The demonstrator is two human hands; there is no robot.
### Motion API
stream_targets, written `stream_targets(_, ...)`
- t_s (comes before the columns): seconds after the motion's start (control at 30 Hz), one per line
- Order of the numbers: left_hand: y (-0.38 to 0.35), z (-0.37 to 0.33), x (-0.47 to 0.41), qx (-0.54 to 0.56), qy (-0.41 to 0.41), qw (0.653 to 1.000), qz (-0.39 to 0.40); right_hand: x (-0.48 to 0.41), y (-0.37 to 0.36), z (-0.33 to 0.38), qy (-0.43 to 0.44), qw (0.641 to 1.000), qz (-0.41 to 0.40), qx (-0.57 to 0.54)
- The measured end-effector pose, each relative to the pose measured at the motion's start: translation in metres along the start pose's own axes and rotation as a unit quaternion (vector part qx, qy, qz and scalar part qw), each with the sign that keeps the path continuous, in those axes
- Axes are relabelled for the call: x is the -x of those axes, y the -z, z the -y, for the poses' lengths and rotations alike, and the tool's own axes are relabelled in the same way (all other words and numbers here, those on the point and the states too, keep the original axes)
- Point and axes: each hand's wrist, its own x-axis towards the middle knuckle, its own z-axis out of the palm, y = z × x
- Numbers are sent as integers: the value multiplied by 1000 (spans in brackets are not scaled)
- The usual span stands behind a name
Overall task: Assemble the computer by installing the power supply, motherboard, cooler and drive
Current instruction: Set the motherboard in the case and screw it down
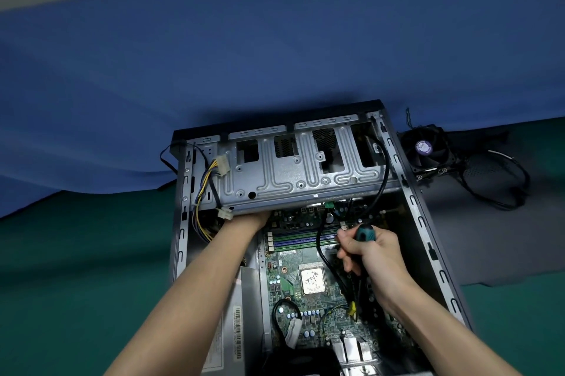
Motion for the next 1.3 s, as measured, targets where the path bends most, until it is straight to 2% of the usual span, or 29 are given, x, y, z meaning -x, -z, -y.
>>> stream_targets(0.1,3,-1,4,-10,-17,999,33,1,1,-1,-2,1000,0,6)
stream_targets(0.27,4,1,8,32,-10,998,45,2,3,-1,-6,1000,-1,11)
stream_targets(0.5,4,0,8,39,-10,999,11,3,2,-1,2,1000,1,16)
stream_targets(0.77,7,2,12,12,-27,999,44,5,1,-2,1,1000,-3,8)
stream_targets(0.87,9,1,15,-14,-41,999,26,9,-1,-1,9,1000,4,-4)
stream_targets(1.03,12,-1,26,-30,-22,999,36,22,-2,8,104,994,-7,-32)
stream_targets(1.13,11,-1,31,-61,-32,997,36,33,-8,15,171,983,-40,-47)
stream_targets(1.23,13,-3,35,-97,-50,993,44,43,-19,18,259,960,-101,42)
stream_targets(1.3,13,-2,37,-111,-67,990,48,48,-27,17,286,945,-121,106)
